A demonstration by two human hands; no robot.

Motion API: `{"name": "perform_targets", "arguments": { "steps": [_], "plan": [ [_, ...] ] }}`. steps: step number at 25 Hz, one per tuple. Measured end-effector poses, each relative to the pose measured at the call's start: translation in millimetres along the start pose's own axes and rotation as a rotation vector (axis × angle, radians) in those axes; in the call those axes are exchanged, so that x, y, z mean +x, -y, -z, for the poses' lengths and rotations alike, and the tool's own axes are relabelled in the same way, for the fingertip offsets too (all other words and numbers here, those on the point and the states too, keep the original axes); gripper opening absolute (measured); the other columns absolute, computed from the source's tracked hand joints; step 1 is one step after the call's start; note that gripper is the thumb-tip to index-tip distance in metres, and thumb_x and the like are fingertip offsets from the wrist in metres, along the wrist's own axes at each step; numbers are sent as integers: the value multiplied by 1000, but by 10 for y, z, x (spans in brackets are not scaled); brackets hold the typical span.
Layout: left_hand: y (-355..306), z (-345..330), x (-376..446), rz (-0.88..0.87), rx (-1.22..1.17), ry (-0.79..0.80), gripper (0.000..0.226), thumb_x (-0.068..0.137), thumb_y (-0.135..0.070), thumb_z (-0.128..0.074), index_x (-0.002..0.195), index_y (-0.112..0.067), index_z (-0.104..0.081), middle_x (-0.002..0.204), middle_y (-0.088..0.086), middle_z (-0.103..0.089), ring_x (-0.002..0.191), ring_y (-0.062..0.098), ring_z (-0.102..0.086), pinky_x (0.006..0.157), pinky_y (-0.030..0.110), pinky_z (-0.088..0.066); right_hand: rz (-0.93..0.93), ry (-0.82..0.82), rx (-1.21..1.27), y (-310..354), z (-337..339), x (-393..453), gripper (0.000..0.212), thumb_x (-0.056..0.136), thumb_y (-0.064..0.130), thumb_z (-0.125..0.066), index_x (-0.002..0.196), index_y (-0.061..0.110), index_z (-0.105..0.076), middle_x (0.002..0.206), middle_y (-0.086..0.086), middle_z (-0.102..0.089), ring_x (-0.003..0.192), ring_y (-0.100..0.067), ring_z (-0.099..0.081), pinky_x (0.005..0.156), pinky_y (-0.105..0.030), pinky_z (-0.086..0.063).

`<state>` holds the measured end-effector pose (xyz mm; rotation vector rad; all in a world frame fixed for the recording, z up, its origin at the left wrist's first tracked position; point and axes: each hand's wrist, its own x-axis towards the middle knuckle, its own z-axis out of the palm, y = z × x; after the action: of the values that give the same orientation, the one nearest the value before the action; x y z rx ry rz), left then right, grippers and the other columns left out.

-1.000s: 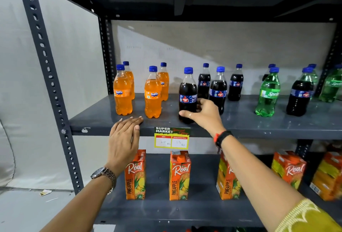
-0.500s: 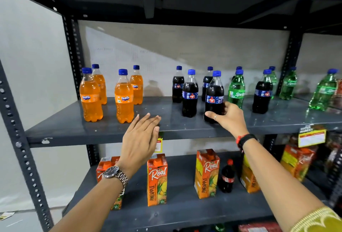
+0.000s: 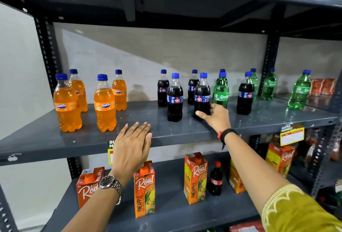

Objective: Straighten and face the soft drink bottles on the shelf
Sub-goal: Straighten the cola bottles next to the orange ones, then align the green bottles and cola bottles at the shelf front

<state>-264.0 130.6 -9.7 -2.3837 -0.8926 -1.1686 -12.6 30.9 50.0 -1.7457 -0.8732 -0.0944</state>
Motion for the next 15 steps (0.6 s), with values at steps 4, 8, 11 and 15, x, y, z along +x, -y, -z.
{"name": "perform_targets", "arguments": {
  "steps": [4,8,11,15],
  "plan": [
    [-23,-43,-4,-11,-22,-100,42,92,-30,-35,108,-13,-70,110,3,-71,109,22,-64,101,34,-31,196,-425,46,-42,257,-76,35,78,23,-72,106,9,-58,96,-4,-65,87,-17,-63,80,-29,-52],
    [-44,-33,-14,-18,-21,-122,38,92,-28,-38,103,-14,-72,102,3,-74,100,22,-67,92,34,-36,77,-259,8,-59,358,182,60,74,17,-77,123,5,-44,111,0,-53,102,-13,-51,86,-17,-35],
    [-135,6,-4,-42,-27,-81,38,93,-29,-36,106,-17,-69,105,0,-72,101,21,-65,91,35,-34,-64,-67,-42,-124,317,337,59,73,20,-78,120,2,-47,118,-11,-61,105,-22,-57,82,-21,-38],
    [-544,-87,43,-122,-67,-28,37,92,-32,-39,117,-19,-63,119,-3,-67,114,17,-59,98,35,-34,-48,-89,3,-231,409,352,48,66,23,-83,107,7,-61,107,-9,-68,86,-15,-59,76,-22,-44]
  ]
}}
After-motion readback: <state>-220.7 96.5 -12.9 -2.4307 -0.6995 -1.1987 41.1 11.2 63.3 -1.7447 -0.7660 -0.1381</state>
